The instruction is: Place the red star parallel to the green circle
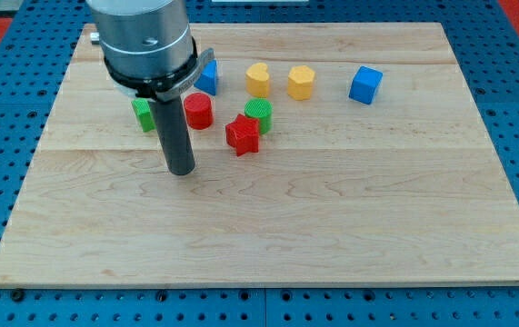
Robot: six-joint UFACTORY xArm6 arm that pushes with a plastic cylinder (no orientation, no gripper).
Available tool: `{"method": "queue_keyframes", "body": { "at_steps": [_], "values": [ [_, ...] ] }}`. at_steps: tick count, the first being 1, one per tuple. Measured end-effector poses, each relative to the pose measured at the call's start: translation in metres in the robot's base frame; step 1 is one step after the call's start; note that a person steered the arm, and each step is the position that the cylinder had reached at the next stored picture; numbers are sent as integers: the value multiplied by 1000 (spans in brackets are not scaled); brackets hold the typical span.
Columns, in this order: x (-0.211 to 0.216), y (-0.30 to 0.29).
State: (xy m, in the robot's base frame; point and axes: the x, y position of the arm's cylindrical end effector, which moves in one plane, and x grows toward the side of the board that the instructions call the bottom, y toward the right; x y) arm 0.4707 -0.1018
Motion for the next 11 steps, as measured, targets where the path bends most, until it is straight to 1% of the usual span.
{"method": "queue_keyframes", "body": {
  "at_steps": [1,2,3,4,5,6,7,8,9,10,11],
  "values": [
    [-22,-18],
    [-43,16],
    [-46,82],
    [-43,181],
    [-41,221],
    [-6,250],
    [-15,316],
    [-44,282],
    [-48,247],
    [-22,244],
    [-9,229]
  ]
}}
